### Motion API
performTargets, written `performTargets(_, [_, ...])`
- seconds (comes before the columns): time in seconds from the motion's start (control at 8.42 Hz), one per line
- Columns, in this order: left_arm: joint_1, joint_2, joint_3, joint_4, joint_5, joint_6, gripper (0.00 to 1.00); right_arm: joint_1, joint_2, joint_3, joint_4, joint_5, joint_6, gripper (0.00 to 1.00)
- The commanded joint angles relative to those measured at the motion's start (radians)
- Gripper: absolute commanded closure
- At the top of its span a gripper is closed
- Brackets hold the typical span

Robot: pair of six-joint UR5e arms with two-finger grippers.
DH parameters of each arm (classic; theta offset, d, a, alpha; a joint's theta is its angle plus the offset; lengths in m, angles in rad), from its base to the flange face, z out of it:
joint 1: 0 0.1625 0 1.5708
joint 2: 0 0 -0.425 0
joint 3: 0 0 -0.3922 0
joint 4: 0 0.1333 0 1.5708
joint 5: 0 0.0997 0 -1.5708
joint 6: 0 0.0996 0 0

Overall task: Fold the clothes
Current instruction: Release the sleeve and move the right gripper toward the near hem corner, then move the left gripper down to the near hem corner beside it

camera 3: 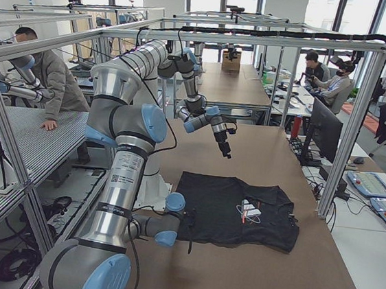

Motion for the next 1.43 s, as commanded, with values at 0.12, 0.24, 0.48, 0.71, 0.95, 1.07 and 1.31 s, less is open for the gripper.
performTargets(0.12, [-0.001, 0.002, 0.002, 0.000, 0.000, 0.008, 0.00, -0.141, -0.002, -0.009, -0.005, -0.129, 0.072, 0.06])
performTargets(0.24, [-0.001, 0.002, 0.003, 0.000, 0.000, 0.009, 0.00, -0.144, -0.004, -0.023, -0.008, -0.130, 0.076, 0.06])
performTargets(0.48, [0.002, 0.007, 0.003, 0.000, 0.026, 0.009, 0.00, -0.155, 0.005, -0.052, -0.008, -0.145, 0.076, 0.06])
performTargets(0.71, [0.006, 0.005, 0.011, -0.001, 0.028, 0.012, 0.00, -0.173, 0.008, -0.052, -0.008, -0.151, 0.076, 0.06])
performTargets(0.95, [0.006, 0.004, 0.014, -0.001, 0.028, 0.015, 0.00, -0.194, 0.010, -0.052, -0.010, -0.172, 0.076, 0.06])
performTargets(1.07, [0.006, 0.004, 0.014, -0.001, 0.028, 0.015, 0.00, -0.196, 0.010, -0.054, -0.011, -0.174, 0.076, 0.08])
performTargets(1.31, [0.006, 0.005, 0.017, -0.001, 0.030, 0.015, 0.00, -0.199, 0.013, -0.052, -0.010, -0.201, 0.113, 0.67])
